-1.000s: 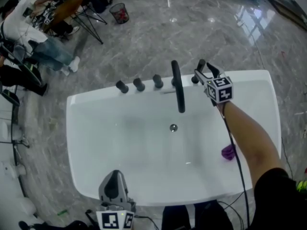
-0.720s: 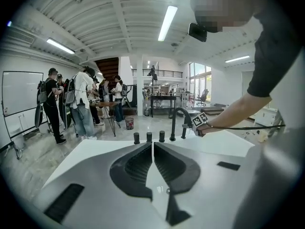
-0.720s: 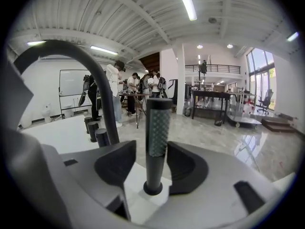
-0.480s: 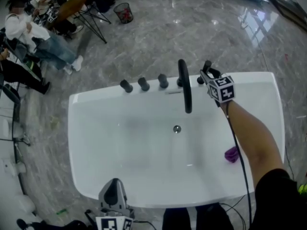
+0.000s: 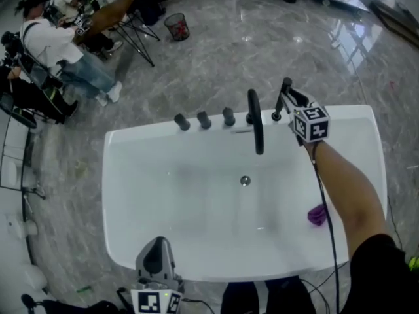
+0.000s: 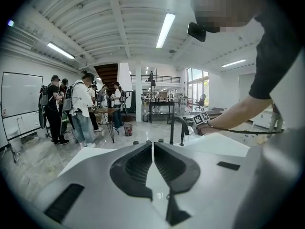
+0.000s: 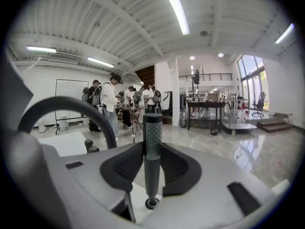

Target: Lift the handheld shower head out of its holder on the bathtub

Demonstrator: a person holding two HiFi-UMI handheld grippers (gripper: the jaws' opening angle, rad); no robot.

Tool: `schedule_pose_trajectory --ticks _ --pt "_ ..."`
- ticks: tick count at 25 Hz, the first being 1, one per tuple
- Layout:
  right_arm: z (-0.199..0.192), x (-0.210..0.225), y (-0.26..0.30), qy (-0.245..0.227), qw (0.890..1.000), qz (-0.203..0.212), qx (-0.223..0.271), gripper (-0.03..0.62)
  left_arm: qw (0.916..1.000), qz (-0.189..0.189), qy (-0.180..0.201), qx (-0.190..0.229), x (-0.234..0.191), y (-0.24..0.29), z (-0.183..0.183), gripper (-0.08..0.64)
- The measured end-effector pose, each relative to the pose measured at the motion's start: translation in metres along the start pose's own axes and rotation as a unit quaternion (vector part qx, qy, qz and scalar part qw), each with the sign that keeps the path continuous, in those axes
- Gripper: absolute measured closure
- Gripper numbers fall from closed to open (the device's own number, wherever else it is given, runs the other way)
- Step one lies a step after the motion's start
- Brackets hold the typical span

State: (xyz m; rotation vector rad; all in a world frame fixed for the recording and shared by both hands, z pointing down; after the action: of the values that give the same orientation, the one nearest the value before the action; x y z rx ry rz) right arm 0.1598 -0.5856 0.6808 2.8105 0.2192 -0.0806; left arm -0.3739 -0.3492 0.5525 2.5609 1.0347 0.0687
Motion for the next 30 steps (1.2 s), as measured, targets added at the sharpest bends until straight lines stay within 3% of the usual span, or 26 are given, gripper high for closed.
schedule_pose_trajectory --ticks 7,13,17,25,30 --pt "0.084 -0.004 -0.038 0.014 0.998 0.014 0.054 0.476 0.9999 -0.013 0.001 0.009 -0.007 0.028 0.018 0.540" --pt "0.117 0.000 -0.091 0.028 0.998 0.002 0.062 0.476 0.9992 -0.021 -0.006 0.034 -0.021 0.067 0.053 0.540" --pt "0.140 0.009 -0.140 0.025 0.997 -0.013 0.070 0.476 0.9977 -0.047 -0.006 0.048 -0.015 0.075 0.081 0.538" --pt "0.210 0.011 -0.212 0.022 0.993 -0.012 0.117 0.476 0.9933 -0.081 0.039 0.072 0.004 0.066 0.128 0.540" --pt "0.249 0.008 -0.262 0.029 0.991 -0.011 0.131 0.476 0.9934 -0.086 0.038 0.066 0.008 0.053 0.148 0.540"
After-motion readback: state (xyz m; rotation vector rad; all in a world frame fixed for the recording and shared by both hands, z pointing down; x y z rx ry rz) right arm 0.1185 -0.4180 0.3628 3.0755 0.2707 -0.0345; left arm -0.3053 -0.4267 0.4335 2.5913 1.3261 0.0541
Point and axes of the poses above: the fingertips, and each gripper's own axes: y forward along the fingers, x to its right, z out of its top, the point moved 10 cm from there along -y, backward along the fingers, and after that the axes turned 15 degrees about -z, right-handed, at the moved point
